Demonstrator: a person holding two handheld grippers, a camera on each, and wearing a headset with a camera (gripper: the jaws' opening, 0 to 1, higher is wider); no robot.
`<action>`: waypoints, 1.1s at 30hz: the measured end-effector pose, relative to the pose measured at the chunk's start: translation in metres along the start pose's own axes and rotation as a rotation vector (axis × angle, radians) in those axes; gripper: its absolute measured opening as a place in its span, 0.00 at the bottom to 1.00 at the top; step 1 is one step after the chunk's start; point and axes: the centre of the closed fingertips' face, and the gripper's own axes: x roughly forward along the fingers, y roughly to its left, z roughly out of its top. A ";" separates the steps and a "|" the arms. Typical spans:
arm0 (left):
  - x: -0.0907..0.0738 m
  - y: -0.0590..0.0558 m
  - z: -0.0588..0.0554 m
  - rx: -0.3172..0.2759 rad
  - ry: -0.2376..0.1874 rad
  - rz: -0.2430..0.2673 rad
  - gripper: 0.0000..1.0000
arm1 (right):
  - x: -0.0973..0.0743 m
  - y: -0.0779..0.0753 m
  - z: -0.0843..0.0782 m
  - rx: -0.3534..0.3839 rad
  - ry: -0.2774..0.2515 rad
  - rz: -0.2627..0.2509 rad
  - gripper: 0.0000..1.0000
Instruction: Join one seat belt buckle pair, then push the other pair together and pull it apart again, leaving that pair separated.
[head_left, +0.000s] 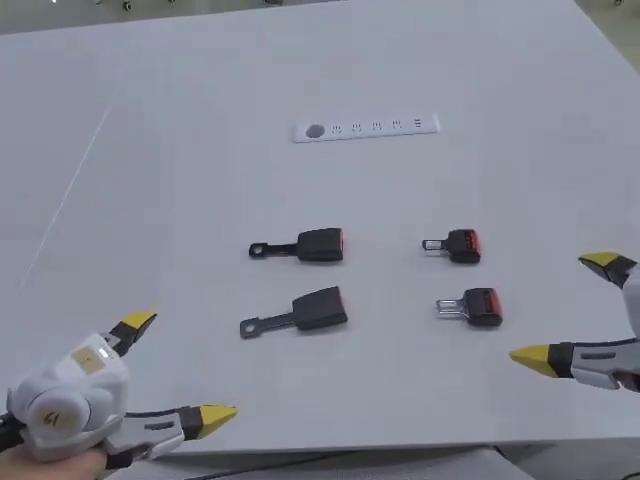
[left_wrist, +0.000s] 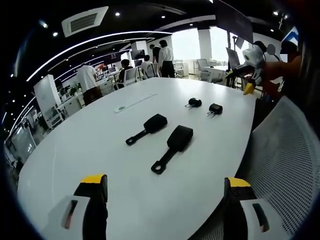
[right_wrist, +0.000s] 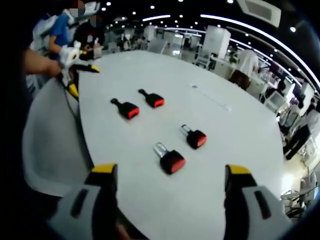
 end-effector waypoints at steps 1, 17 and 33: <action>0.000 0.000 0.000 -0.001 0.001 -0.001 0.98 | 0.000 0.000 0.000 -0.005 0.004 0.003 0.89; 0.006 -0.002 0.014 0.048 0.040 -0.038 0.90 | 0.002 -0.001 0.004 -0.093 0.019 0.022 0.80; 0.026 -0.004 0.020 0.229 0.168 -0.109 0.81 | 0.011 0.007 -0.001 -0.238 0.090 0.109 0.71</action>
